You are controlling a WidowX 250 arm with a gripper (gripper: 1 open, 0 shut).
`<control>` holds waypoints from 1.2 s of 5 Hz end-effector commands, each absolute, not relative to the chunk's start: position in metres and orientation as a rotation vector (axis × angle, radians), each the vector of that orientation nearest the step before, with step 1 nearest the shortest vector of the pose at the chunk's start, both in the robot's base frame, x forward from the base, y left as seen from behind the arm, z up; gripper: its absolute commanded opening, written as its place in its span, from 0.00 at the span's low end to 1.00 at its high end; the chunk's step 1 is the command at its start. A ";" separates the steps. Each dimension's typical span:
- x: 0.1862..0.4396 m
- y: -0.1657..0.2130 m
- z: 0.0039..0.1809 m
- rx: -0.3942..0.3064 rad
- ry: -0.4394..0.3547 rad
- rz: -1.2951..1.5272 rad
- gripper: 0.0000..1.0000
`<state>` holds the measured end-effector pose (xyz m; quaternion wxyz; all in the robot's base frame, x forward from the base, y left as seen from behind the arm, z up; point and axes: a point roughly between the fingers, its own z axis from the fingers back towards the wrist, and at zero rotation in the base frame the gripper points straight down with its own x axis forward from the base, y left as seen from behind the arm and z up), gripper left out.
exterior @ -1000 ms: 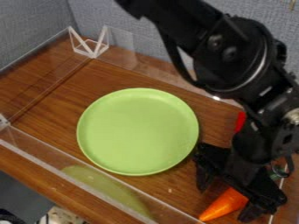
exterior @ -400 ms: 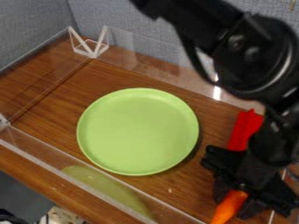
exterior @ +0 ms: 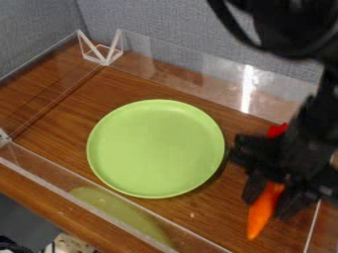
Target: Move the carrot from the green plate to the table
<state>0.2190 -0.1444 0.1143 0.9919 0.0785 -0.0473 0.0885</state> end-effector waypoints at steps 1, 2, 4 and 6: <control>0.226 -0.119 0.141 0.121 -0.159 0.317 0.00; 0.227 -0.092 0.141 0.101 -0.168 0.475 0.00; 0.234 -0.065 0.141 0.011 -0.127 0.676 0.00; 0.225 -0.053 0.134 -0.053 -0.097 0.746 0.00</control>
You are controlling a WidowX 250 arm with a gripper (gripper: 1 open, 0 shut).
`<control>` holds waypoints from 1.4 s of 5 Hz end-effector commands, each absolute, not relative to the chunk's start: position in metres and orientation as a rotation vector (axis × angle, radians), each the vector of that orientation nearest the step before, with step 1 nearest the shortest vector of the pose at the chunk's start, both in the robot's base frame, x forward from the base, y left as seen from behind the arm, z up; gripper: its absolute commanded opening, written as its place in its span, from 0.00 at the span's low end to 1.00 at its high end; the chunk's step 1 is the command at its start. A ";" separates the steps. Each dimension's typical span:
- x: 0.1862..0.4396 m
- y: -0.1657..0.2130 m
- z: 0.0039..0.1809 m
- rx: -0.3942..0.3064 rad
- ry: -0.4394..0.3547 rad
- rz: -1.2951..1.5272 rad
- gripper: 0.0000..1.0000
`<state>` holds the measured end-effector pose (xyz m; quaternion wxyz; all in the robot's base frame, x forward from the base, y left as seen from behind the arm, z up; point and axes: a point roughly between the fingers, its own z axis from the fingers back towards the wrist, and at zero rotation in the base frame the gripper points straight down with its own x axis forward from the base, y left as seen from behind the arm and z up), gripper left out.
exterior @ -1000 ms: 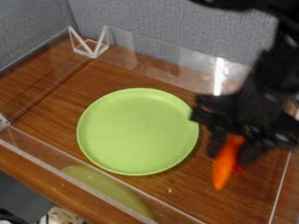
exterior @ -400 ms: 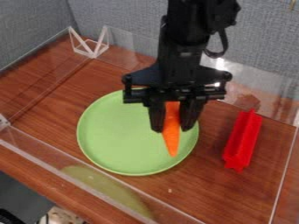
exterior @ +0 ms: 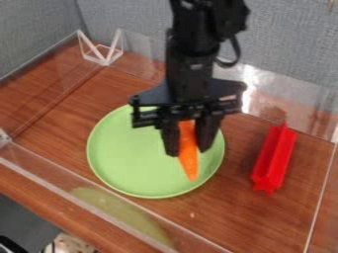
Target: Move the carrot from the green plate to the table
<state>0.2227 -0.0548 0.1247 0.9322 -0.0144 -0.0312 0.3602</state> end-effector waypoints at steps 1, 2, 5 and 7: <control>0.226 -0.050 0.133 -0.086 -0.088 0.739 0.00; 0.227 -0.048 0.132 -0.109 -0.089 0.774 0.00; 0.217 -0.061 0.139 -0.179 -0.111 0.734 0.00; 0.222 -0.077 0.145 -0.206 -0.125 0.668 0.00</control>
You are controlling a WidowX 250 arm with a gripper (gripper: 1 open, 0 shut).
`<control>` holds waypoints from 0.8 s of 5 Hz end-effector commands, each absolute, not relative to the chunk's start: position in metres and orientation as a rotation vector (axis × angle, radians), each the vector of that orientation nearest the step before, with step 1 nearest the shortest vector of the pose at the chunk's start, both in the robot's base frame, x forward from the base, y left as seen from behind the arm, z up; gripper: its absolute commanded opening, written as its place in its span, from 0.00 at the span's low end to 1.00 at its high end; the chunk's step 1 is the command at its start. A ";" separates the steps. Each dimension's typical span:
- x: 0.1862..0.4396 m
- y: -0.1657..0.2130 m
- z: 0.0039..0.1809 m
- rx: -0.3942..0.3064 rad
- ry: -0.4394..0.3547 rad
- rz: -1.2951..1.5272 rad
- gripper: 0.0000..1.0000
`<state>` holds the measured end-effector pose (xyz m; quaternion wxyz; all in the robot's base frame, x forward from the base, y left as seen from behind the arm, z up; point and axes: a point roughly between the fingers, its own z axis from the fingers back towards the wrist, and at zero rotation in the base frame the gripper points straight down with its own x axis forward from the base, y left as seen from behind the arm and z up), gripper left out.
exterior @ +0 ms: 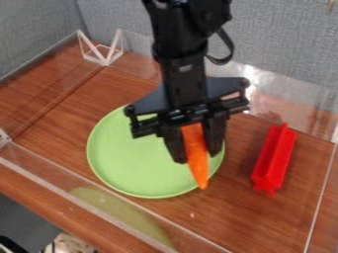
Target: Move the carrot from the green plate to the table
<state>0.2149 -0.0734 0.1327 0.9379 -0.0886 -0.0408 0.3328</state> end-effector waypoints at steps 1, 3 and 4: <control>0.229 -0.081 0.147 -0.216 -0.125 0.664 0.00; 0.224 -0.114 0.144 -0.232 -0.116 0.551 0.00; 0.224 -0.139 0.130 -0.240 -0.090 0.381 0.00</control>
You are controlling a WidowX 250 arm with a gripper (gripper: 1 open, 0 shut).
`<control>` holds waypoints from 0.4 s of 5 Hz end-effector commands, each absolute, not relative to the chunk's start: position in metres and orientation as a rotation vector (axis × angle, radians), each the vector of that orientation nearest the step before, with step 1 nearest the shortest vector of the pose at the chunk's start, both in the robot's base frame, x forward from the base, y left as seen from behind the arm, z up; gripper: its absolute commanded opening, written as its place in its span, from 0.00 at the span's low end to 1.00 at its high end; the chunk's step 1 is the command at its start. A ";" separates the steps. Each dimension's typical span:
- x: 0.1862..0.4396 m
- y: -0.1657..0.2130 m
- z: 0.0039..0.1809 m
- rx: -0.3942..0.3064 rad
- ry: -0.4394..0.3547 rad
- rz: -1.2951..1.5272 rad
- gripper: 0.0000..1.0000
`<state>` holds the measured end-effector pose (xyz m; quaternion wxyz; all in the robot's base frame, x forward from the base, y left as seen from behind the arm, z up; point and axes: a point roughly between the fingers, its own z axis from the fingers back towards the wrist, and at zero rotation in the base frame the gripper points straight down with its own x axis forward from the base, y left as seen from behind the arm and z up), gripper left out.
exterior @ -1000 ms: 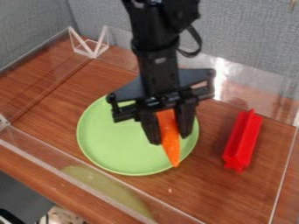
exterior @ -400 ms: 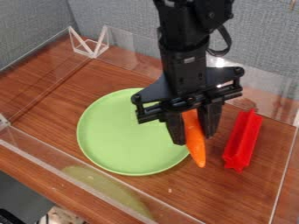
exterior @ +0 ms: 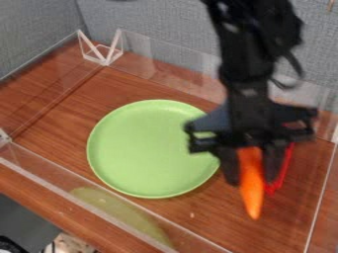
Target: Move the carrot from the green plate to the table
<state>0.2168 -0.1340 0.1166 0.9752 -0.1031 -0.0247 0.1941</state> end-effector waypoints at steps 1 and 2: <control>0.218 -0.157 0.117 -0.249 -0.064 0.292 0.00; 0.224 -0.162 0.107 -0.245 -0.034 0.110 0.00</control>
